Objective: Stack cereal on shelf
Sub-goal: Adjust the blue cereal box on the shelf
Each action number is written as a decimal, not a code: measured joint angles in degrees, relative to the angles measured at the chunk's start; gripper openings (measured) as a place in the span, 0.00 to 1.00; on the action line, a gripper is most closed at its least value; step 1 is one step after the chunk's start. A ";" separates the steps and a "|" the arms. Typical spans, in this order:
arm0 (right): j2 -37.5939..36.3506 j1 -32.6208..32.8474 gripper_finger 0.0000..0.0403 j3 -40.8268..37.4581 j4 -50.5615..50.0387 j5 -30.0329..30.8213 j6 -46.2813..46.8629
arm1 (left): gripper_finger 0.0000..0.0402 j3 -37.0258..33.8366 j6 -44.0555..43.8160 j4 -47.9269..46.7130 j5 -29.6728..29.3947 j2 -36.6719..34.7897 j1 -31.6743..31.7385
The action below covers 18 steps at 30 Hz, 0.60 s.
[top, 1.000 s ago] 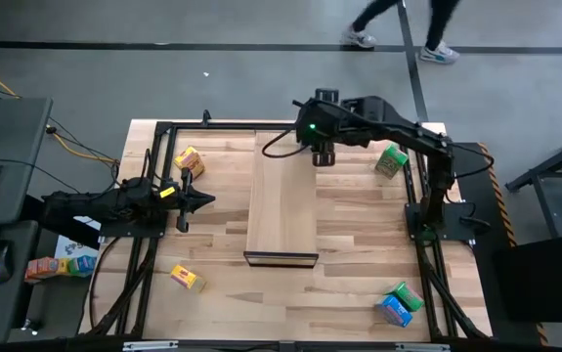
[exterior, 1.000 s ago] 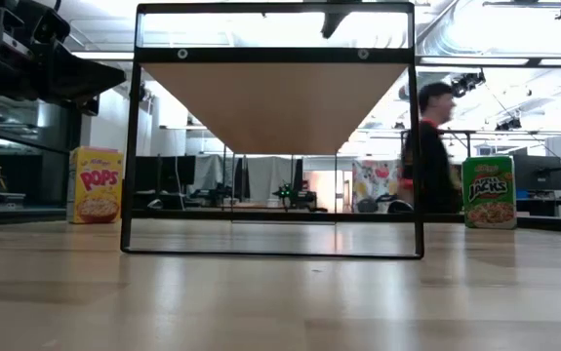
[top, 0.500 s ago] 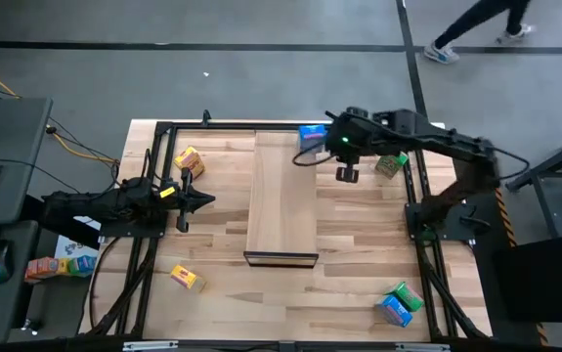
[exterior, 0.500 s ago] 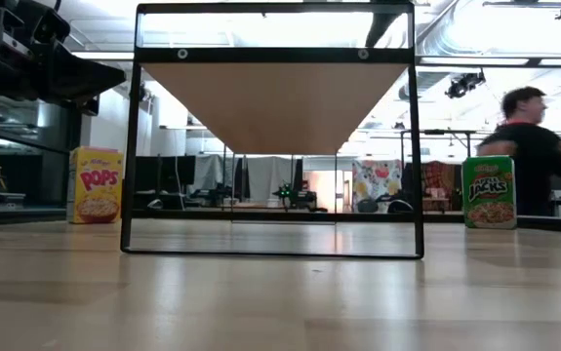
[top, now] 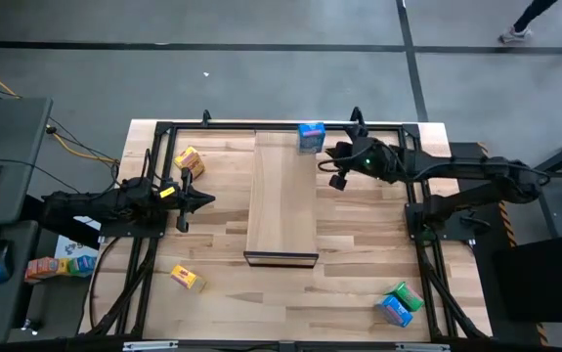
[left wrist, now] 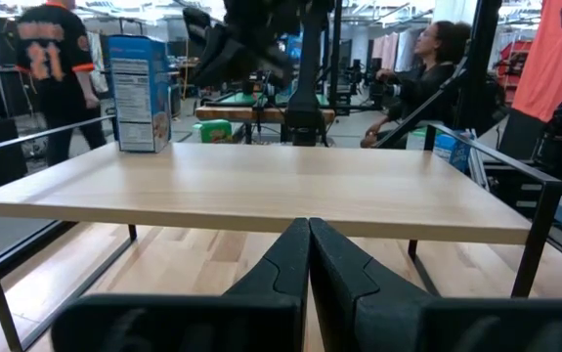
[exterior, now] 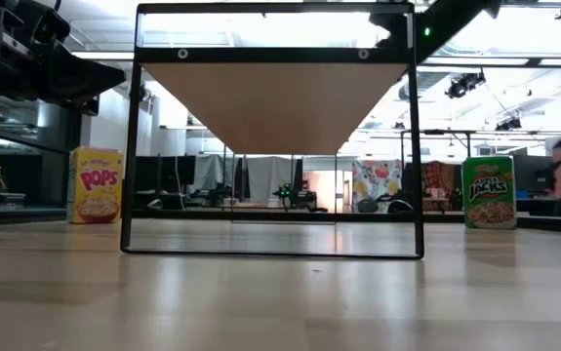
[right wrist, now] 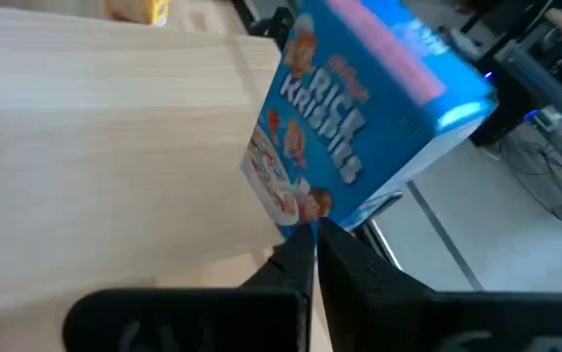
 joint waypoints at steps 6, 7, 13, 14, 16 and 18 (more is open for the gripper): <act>0.32 -3.45 0.00 -5.22 12.52 -1.54 -0.44 | 0.01 0.01 0.00 0.00 0.01 -0.01 0.00; 0.35 -3.97 0.00 -5.64 13.06 -1.97 -0.44 | 0.01 -0.01 0.00 0.02 -0.01 0.00 0.00; 0.33 -6.67 0.00 -6.19 14.32 -5.96 0.97 | 0.01 0.01 0.00 0.00 0.01 -0.01 -0.02; 0.33 -7.00 0.00 -6.19 15.02 -6.27 1.07 | 0.01 0.01 0.00 0.02 0.01 -0.01 -0.01; 0.42 -7.40 0.00 -6.19 16.55 -6.36 1.09 | 0.01 0.01 0.00 0.00 0.01 -0.01 0.00; 0.98 -7.69 0.00 -6.19 18.77 -6.47 1.17 | 0.01 0.01 0.00 0.01 0.01 -0.01 0.00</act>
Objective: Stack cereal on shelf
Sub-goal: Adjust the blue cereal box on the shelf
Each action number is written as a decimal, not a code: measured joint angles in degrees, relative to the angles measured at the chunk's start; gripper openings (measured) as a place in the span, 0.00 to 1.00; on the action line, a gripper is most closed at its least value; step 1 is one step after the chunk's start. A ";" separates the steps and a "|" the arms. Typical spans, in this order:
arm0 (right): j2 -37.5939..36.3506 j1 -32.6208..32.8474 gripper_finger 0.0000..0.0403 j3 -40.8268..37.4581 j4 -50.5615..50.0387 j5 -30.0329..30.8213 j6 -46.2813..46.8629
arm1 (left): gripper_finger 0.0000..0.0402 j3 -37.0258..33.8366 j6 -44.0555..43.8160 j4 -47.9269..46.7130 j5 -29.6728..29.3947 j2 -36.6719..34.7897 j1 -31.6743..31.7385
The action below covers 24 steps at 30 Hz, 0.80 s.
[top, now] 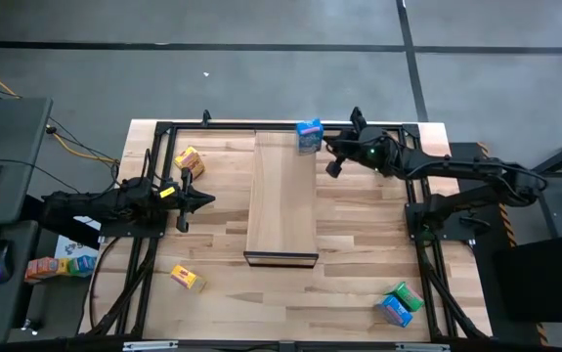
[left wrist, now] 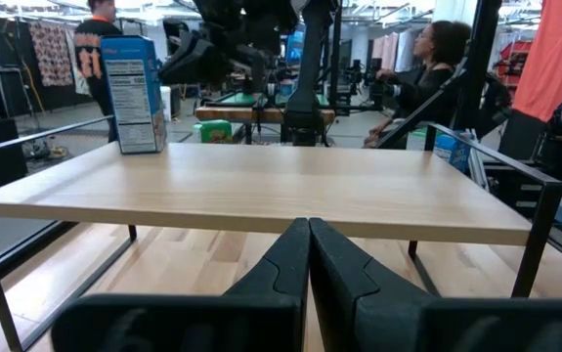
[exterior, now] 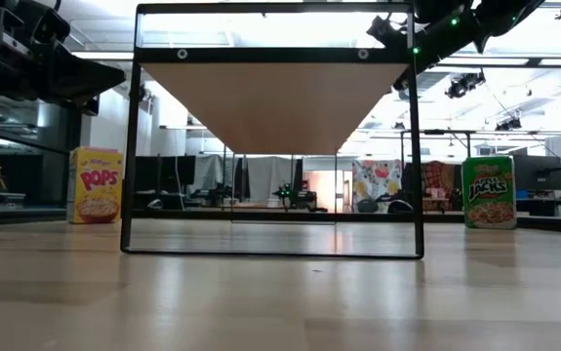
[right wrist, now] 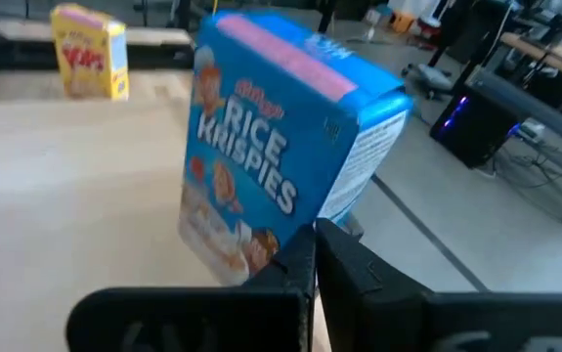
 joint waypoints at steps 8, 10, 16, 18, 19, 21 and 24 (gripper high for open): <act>4.42 -0.01 0.00 0.00 6.88 -0.45 -0.29 | 0.01 0.00 0.00 0.01 -0.02 0.00 -0.02; 5.58 -0.01 0.00 0.00 8.15 -0.06 -1.13 | 0.01 0.00 0.00 -0.01 0.00 0.02 0.00; 7.19 -0.54 0.00 0.00 11.15 0.15 -1.44 | 0.01 0.00 0.00 -0.01 0.00 0.00 -0.02; 7.59 -0.82 0.00 0.00 12.37 0.12 -1.20 | 0.01 0.00 0.00 0.00 0.00 0.01 -0.01; 7.76 -1.05 0.00 0.00 12.88 0.16 -1.18 | 0.01 0.00 0.00 0.01 -0.01 0.00 0.00; 7.81 -1.61 0.00 0.00 13.05 0.22 -0.96 | 0.01 0.00 0.00 0.01 -0.02 0.00 0.00; 7.81 -2.68 0.00 0.00 13.90 0.73 0.88 | 0.01 0.00 0.00 0.01 -0.02 0.01 -0.02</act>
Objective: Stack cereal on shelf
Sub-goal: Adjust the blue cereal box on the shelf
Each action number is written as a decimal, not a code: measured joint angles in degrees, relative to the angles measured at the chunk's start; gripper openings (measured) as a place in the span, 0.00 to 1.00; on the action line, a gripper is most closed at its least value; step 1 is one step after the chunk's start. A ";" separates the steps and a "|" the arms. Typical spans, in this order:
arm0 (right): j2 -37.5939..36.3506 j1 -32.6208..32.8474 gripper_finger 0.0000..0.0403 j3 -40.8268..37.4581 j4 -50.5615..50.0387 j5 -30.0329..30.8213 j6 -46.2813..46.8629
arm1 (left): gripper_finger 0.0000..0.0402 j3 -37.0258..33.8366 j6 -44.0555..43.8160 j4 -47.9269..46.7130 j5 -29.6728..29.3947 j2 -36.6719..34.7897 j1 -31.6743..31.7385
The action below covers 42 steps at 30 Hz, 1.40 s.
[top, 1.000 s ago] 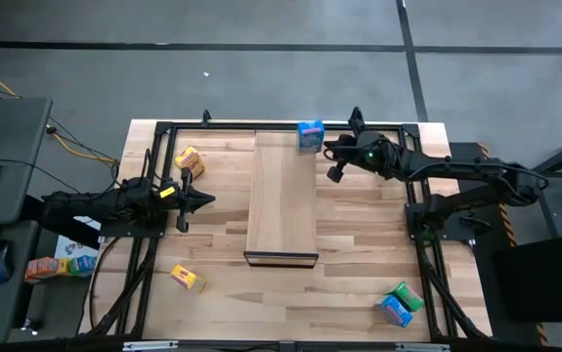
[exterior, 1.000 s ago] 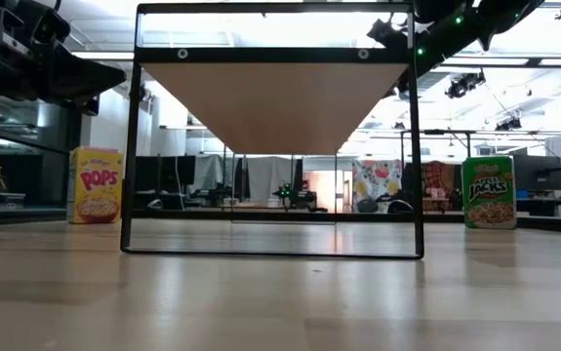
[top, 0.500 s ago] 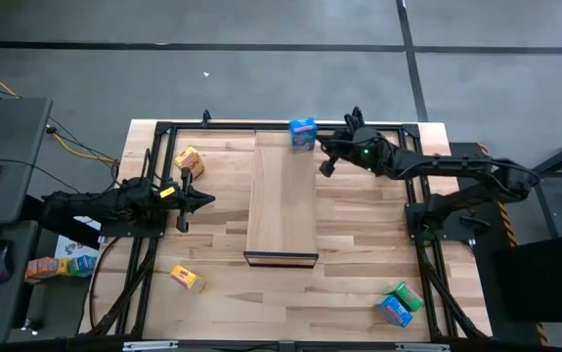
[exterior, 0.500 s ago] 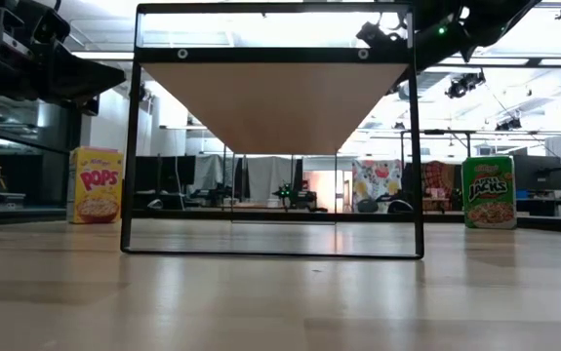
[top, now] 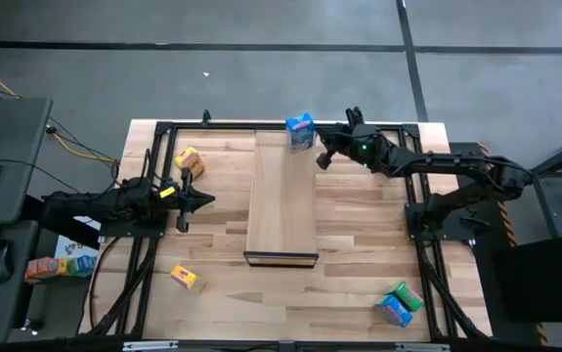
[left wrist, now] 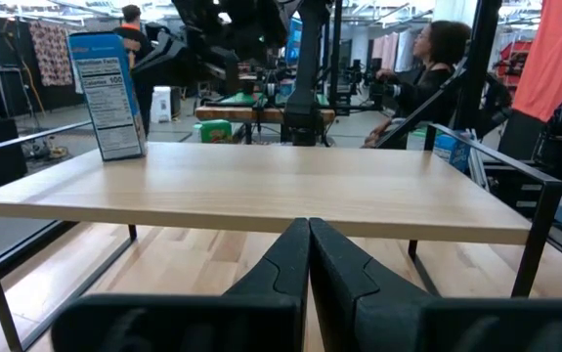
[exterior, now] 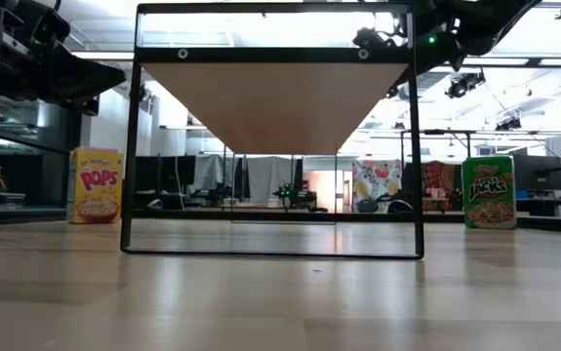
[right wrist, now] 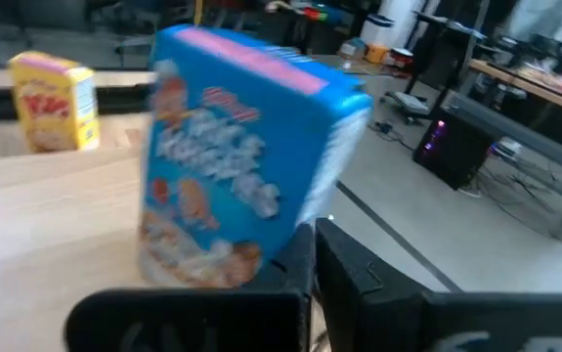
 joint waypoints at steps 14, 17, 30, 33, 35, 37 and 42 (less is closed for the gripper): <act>-2.03 10.35 0.00 1.76 -13.67 12.22 6.82 | 0.01 0.00 0.00 0.00 0.00 0.00 0.02; -0.61 14.58 0.00 5.71 -20.93 10.77 9.82 | 0.01 0.00 0.00 0.00 0.00 0.00 0.02; 18.18 21.43 0.00 33.34 -29.69 16.07 3.86 | 0.01 0.00 0.00 -0.01 0.02 0.02 0.01; 24.14 20.69 0.00 39.93 -29.30 19.80 2.28 | 0.01 0.00 0.00 -0.02 0.02 0.02 0.00; 28.00 20.03 0.00 44.28 -30.03 24.03 0.89 | 0.01 -0.02 0.00 0.00 0.02 -0.01 0.00; 31.84 19.50 0.00 48.95 -32.38 28.36 0.32 | 0.01 -0.02 0.00 -0.02 0.02 0.00 0.01; 40.34 18.39 0.00 58.33 -39.09 36.06 -2.03 | 0.01 -0.02 0.00 0.00 0.02 0.00 0.00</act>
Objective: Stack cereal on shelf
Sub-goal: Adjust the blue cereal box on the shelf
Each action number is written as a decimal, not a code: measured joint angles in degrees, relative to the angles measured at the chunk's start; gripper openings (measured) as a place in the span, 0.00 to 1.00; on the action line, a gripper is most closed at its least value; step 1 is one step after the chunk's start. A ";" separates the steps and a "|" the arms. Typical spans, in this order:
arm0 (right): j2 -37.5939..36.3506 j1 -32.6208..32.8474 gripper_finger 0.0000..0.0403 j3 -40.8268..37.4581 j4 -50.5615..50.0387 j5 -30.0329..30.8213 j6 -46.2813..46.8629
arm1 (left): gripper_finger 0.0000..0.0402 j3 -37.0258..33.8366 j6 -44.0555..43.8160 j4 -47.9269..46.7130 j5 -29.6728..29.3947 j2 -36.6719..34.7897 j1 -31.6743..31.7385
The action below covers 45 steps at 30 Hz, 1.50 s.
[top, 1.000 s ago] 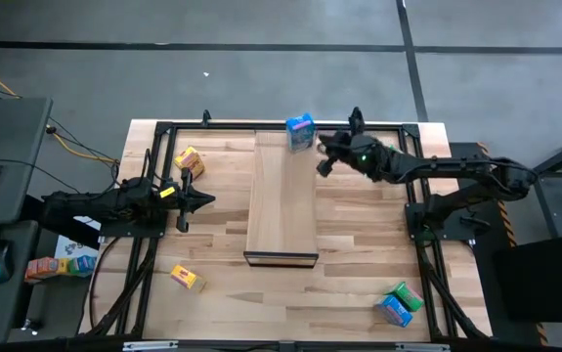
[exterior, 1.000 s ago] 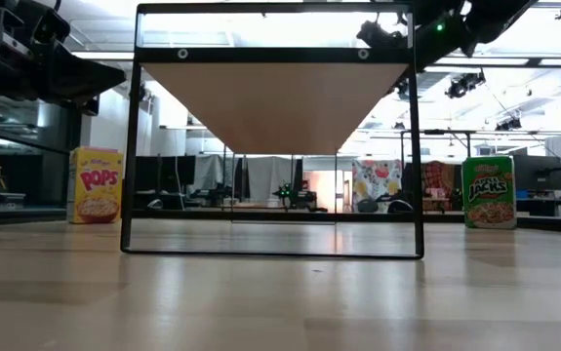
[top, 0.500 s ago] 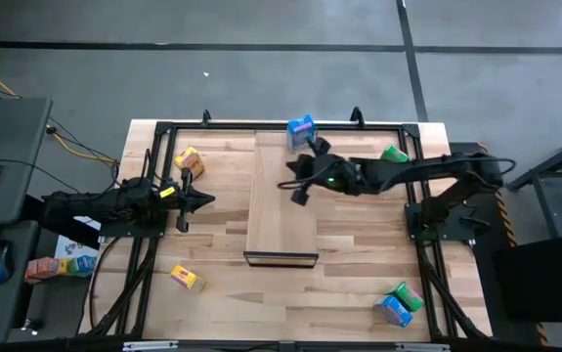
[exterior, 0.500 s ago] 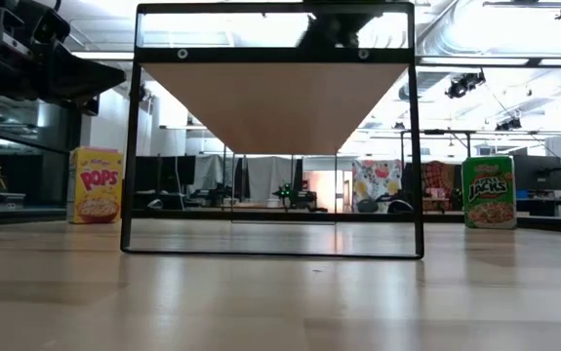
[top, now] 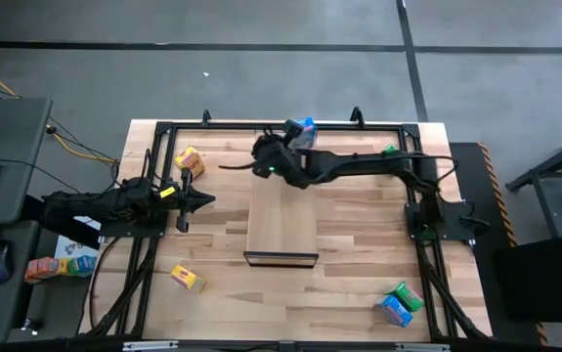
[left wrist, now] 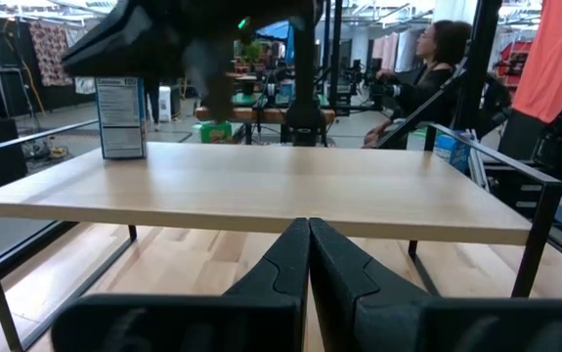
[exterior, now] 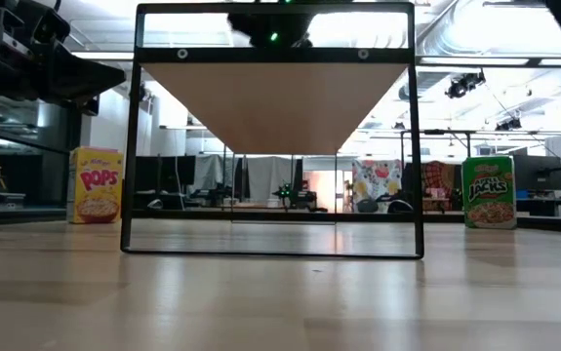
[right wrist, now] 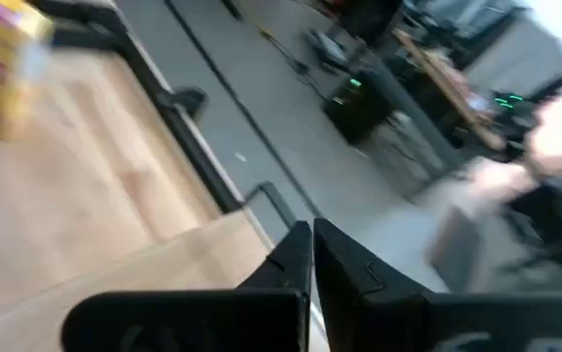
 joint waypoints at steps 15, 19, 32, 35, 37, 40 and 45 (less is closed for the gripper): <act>13.38 -0.82 0.00 11.87 -6.61 22.18 -10.45 | 0.01 0.02 0.00 -0.02 0.00 0.00 0.00; 13.13 -0.73 0.00 11.98 -10.52 23.39 -7.52 | 0.01 0.02 0.00 -0.01 0.00 0.01 0.02; 12.61 0.76 0.00 12.07 -22.07 23.80 3.15 | 0.01 0.02 0.00 0.00 0.00 0.00 0.02; 12.60 1.65 0.00 12.07 -23.42 23.84 3.22 | 0.01 0.02 0.00 0.00 0.00 0.00 0.00; 12.52 2.04 0.00 12.07 -23.97 24.03 3.20 | 0.01 0.02 0.00 0.00 0.00 0.00 0.00; 11.85 2.37 0.00 12.00 -26.67 23.65 4.19 | 0.01 0.02 0.00 0.00 0.00 0.00 0.02; 8.95 2.39 0.00 11.77 -38.05 18.68 14.75 | 0.01 0.02 0.00 0.00 -0.01 0.01 0.01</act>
